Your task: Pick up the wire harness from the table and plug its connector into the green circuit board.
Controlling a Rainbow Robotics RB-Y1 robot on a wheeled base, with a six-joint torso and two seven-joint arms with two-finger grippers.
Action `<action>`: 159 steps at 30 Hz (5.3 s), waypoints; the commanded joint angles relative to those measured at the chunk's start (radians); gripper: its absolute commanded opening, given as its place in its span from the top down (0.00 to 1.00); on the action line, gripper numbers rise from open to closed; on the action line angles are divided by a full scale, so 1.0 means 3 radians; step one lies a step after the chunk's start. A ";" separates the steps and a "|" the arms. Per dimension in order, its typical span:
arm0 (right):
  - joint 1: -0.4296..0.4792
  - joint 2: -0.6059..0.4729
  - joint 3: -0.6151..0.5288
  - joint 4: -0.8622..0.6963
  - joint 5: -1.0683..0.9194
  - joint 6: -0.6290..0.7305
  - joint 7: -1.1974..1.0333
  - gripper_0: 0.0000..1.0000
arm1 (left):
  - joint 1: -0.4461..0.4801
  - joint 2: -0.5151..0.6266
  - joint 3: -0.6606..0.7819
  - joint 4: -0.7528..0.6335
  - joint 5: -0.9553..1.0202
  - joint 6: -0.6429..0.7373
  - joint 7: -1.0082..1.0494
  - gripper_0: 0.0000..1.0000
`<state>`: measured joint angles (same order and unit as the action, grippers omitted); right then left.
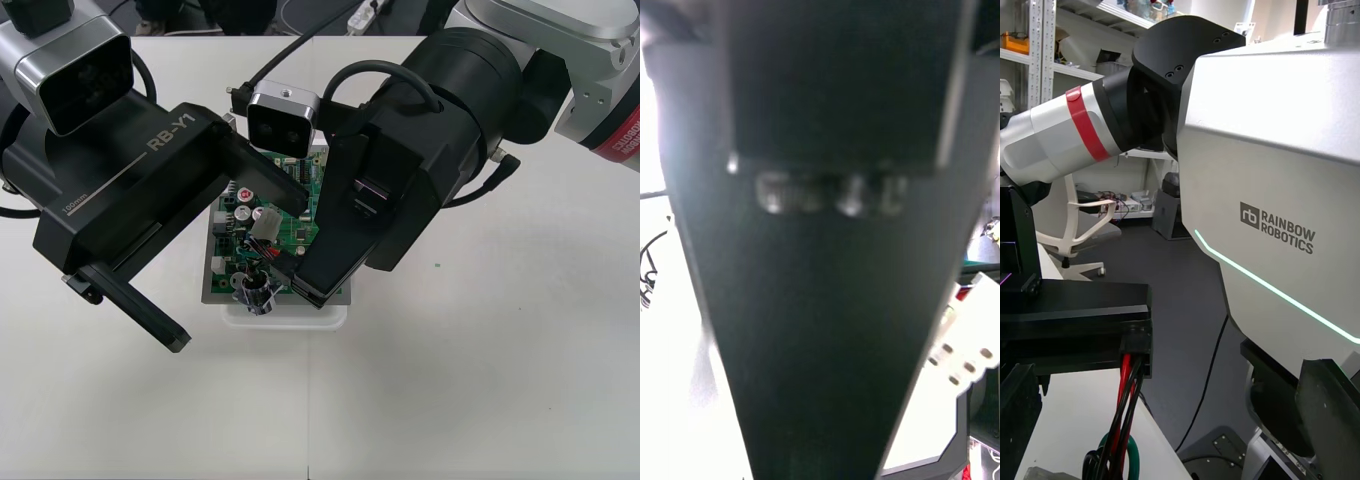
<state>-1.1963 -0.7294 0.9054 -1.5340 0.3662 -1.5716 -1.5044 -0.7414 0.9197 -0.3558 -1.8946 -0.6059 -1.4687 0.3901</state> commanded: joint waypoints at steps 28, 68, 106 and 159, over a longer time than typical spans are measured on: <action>-0.0174 0.0074 0.0030 -0.0026 -0.0065 0.0003 0.0162 1.00 | -0.0274 -0.0105 -0.0143 0.0006 -0.0041 0.0140 0.0223 0.00; -0.0169 0.0079 0.0030 -0.0031 -0.0065 0.0003 0.0167 1.00 | -0.0305 -0.0069 -0.0149 0.0072 -0.0041 0.0110 0.0203 1.00; -0.0169 0.0084 0.0030 -0.0005 -0.0070 0.0003 0.0182 0.00 | -0.0305 -0.0085 -0.0143 0.0072 0.0026 0.0105 0.0172 1.00; 0.0230 -0.0713 -0.0201 0.0056 -0.0121 0.0003 0.0448 0.00 | 0.0355 0.0391 0.0480 0.0507 0.0404 -0.0340 0.0019 1.00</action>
<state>-1.1443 -0.8842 0.8810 -1.4958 0.3459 -1.5716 -1.4382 -0.6638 0.9884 -0.2630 -1.7611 -0.5045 -1.5336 0.4046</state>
